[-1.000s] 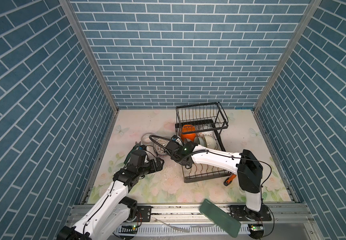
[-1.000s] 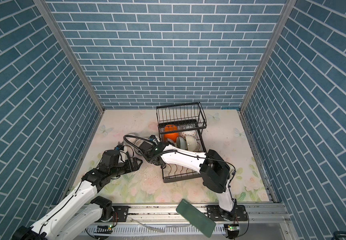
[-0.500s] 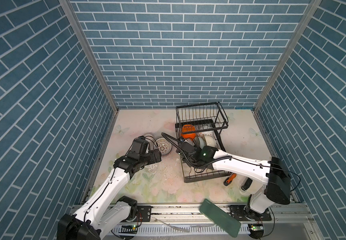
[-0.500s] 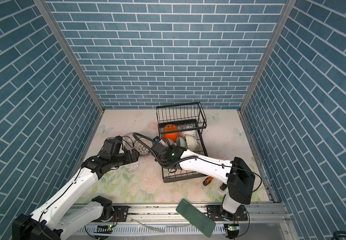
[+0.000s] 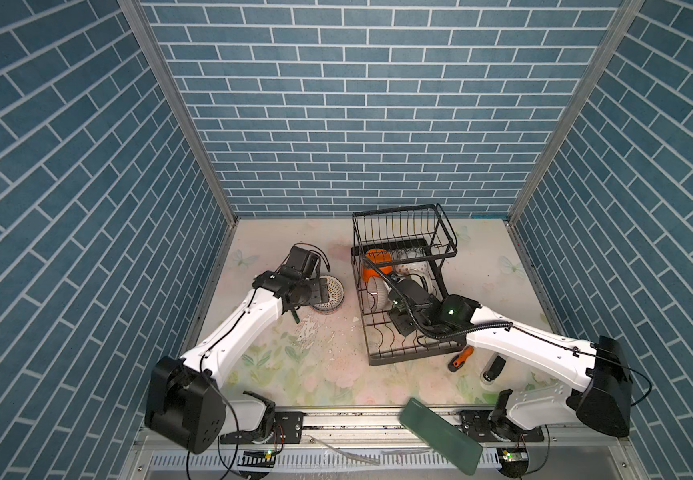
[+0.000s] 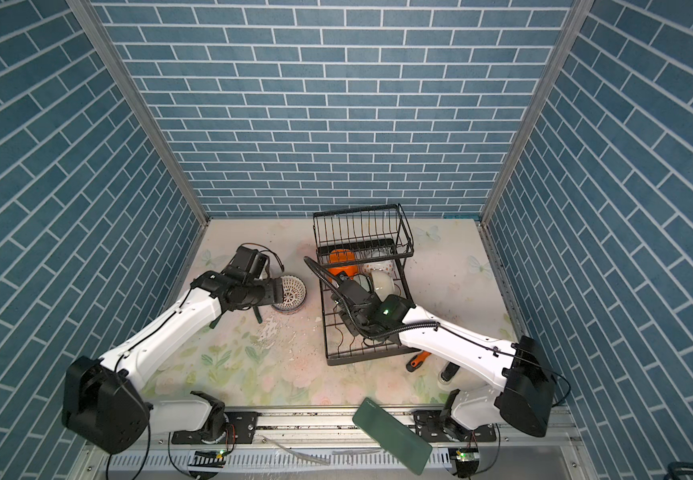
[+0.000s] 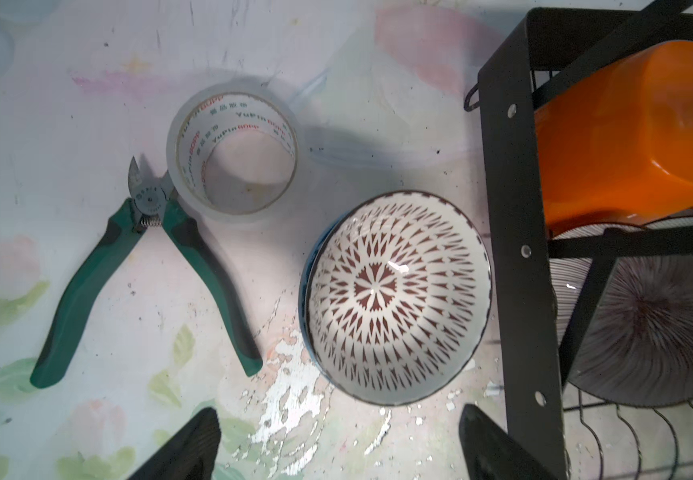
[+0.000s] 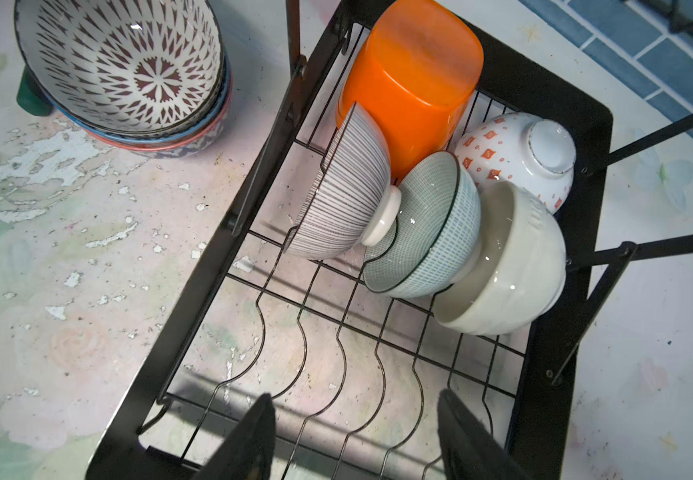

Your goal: Load the bowls into the dish rack

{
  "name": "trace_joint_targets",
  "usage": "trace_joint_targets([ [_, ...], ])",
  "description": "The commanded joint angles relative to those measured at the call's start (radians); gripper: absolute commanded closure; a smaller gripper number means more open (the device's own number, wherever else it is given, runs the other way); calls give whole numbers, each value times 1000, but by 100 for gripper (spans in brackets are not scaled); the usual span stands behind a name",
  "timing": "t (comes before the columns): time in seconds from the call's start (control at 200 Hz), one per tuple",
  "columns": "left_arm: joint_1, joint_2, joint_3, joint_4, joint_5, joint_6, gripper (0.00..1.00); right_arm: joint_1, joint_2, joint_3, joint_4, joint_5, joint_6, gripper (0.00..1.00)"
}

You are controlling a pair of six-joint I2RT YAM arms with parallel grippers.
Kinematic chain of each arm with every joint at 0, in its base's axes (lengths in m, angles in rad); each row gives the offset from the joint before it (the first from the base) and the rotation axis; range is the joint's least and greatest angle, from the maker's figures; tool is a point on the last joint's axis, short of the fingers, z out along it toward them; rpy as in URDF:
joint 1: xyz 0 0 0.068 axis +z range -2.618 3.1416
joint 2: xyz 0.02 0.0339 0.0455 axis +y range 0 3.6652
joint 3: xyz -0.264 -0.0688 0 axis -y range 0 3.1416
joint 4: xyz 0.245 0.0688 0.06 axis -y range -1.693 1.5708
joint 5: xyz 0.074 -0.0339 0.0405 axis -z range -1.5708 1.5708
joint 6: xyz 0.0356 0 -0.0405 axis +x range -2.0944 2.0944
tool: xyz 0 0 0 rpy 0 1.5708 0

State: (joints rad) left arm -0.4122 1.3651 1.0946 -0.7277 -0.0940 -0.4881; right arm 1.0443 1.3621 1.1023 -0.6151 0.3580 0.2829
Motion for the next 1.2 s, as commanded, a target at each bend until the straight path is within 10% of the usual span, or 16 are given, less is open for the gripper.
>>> trace_joint_targets([
  [0.0,-18,68,64,-89,-96,28,13,-15,-33,-43,18,-74,12,37],
  [0.7,-10,355,211,-44,-113,117,68,-31,-42,-116,144,-110,21,37],
  [1.195,0,343,207,-40,-171,118,66,-34,-9,-120,173,-99,24,37],
])
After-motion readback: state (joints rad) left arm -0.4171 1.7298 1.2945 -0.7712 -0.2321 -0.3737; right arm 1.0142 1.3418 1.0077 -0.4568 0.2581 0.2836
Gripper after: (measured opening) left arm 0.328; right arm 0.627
